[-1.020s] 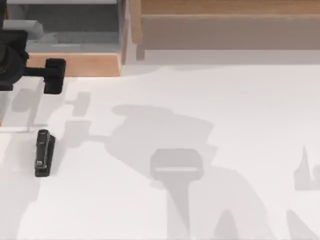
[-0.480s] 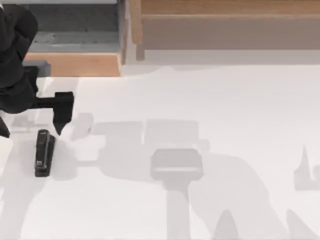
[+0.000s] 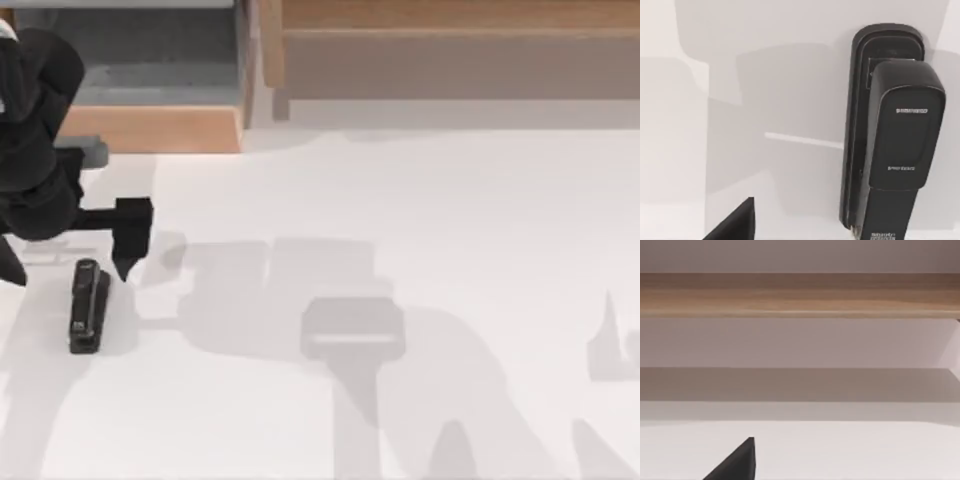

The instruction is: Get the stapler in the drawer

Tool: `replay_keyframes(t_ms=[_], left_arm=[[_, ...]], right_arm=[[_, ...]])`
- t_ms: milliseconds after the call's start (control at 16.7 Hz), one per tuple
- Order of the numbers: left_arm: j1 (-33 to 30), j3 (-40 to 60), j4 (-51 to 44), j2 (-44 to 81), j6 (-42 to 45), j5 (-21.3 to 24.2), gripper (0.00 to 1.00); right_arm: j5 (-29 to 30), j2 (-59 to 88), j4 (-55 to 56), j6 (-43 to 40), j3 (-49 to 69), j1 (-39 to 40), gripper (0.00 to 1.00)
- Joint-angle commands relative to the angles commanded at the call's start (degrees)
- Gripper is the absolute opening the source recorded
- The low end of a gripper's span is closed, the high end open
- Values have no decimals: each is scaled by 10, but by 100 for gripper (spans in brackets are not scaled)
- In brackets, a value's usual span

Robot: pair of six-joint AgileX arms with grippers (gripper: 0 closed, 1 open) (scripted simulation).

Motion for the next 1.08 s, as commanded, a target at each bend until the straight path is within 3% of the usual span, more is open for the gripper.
replay_keyframes(t_ms=[300,540,1080], left_arm=[[0,-57,101,41,0,0,100],[0,-61,108,45,0,0,100],[0,-61,108,45,0,0,32]], right_arm=[[0,0,0,0,0,0,100],[0,0,0,0,0,0,100],[0,0,0,0,0,0,100]])
